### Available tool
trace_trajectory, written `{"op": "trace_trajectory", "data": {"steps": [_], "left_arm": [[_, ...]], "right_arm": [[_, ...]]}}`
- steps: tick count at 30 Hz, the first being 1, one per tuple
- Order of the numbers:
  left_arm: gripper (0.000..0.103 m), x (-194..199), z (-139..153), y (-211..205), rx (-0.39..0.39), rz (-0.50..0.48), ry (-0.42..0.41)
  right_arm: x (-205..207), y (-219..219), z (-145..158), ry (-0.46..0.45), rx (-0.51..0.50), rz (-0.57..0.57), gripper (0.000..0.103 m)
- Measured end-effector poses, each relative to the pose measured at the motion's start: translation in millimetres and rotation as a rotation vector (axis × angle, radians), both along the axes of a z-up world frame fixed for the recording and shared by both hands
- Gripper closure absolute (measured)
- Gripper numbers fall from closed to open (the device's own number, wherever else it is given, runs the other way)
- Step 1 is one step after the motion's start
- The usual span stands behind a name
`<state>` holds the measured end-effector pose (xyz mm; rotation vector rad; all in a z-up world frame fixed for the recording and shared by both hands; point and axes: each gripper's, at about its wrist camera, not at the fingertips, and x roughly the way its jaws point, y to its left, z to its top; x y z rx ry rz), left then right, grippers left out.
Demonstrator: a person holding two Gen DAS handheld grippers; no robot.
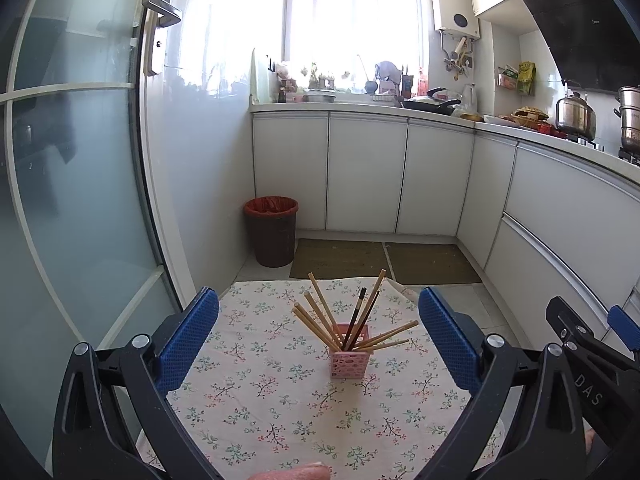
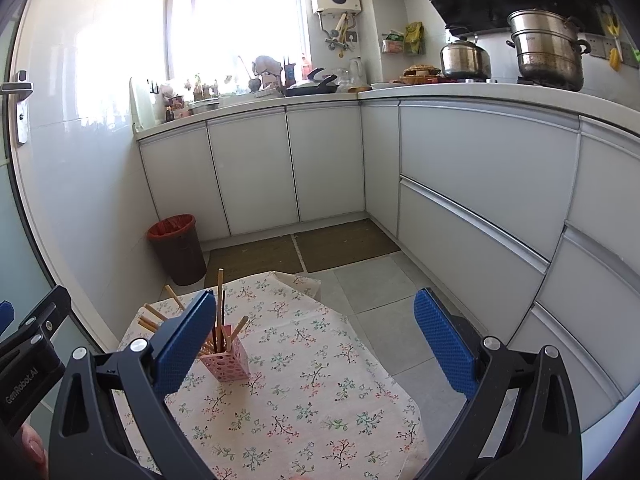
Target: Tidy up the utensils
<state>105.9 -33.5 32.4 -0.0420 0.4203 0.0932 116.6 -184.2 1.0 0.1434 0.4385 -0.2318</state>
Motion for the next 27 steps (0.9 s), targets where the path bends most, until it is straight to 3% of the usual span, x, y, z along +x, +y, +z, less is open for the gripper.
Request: {"op": "trace_trajectory", "data": {"steps": [27], "left_arm": [[0.007,4.8,-4.1,0.0,-0.005,0.006,0.032]], "right_arm": [[3.3,0.2,-5.9,0.032,0.013,0.016,0.007]]}}
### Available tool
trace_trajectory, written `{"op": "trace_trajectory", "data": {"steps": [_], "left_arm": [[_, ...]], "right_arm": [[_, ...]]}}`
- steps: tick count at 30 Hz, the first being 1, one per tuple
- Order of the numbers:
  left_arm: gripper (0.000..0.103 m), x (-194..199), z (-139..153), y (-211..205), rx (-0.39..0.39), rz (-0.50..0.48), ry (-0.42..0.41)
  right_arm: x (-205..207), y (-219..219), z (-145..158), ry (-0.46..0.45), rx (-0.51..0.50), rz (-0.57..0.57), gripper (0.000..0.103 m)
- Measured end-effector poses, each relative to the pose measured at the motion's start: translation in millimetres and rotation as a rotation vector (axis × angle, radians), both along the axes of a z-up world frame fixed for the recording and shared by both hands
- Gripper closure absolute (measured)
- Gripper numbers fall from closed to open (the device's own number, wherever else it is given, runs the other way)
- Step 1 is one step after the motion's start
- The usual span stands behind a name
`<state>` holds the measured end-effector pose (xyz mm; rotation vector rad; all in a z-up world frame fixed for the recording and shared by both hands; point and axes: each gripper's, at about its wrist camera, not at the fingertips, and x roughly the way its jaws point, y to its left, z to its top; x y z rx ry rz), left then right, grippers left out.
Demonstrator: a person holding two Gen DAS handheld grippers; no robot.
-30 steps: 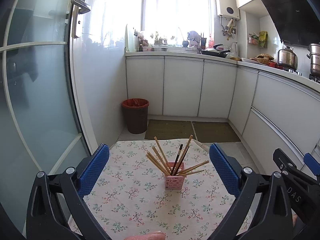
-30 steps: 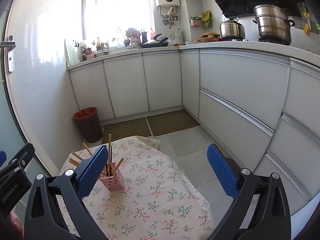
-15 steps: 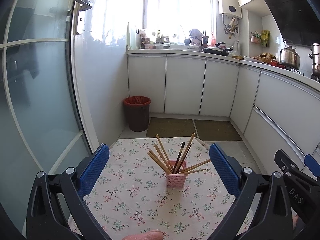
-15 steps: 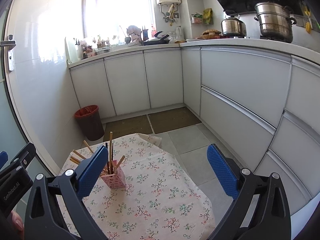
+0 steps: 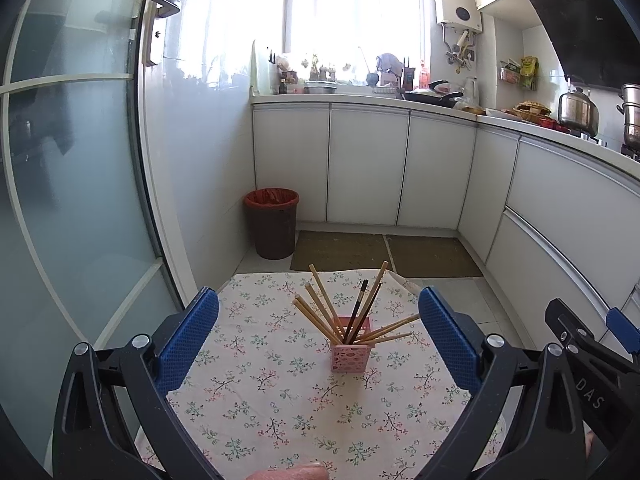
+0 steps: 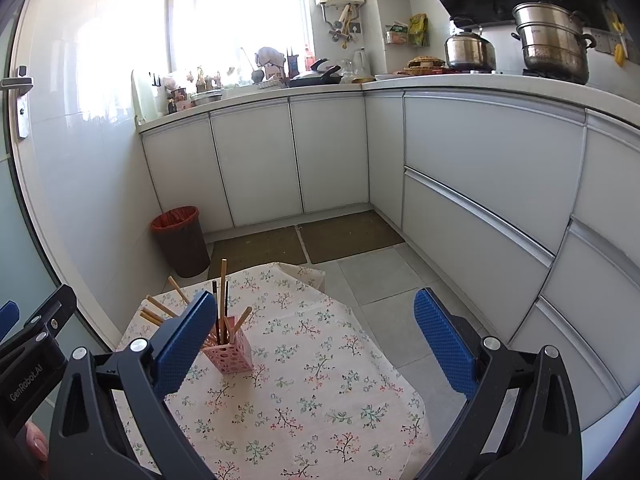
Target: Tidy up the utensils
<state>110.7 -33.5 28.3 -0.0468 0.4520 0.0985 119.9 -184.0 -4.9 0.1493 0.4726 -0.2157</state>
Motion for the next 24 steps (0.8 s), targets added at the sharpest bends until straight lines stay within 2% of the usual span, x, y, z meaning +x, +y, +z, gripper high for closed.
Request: {"op": "trace_trajectory", "data": {"steps": [7,11,12,13,14,15,16,18,19,20,21,23,24], "left_arm": [[0.007,2,0,0,-0.003,0.000,0.005],[0.008,3,0,-3,0.023,-0.003,0.002],[0.013,3,-1,-3,0.025,-0.006,-0.001],[0.024,3,-1,-3,0.019,-0.018,0.000],[0.042,4,-1,-1,0.001,-0.038,0.003],[0.056,5,-2,3,-0.027,-0.040,0.005],[0.059,6,-3,7,-0.064,-0.046,0.006],[0.041,6,-1,7,-0.041,-0.047,0.007],[0.028,4,0,6,-0.025,-0.040,0.002],[0.021,4,1,5,-0.024,-0.043,0.003],[0.019,3,2,6,-0.033,-0.051,0.005],[0.006,2,2,5,-0.025,-0.036,-0.001],[0.007,3,2,5,-0.014,-0.027,-0.004]], "right_arm": [[2,-2,-1,0.013,0.011,0.002,0.007],[3,-2,-3,0.018,0.017,0.004,0.007],[2,-2,-3,0.019,0.020,0.004,0.007],[2,-3,-3,0.019,0.022,0.003,0.007],[2,-3,-3,0.019,0.023,0.003,0.007],[2,-3,-4,0.020,0.025,0.003,0.007],[2,-4,-3,0.021,0.027,0.004,0.007],[2,-5,-3,0.017,0.027,0.001,0.007],[2,-6,-3,0.017,0.028,-0.001,0.007],[3,-6,-4,0.019,0.032,0.000,0.007],[3,-6,-4,0.020,0.035,0.000,0.007],[3,-7,-4,0.018,0.036,-0.001,0.007],[2,-7,-4,0.016,0.035,-0.001,0.007]]}}
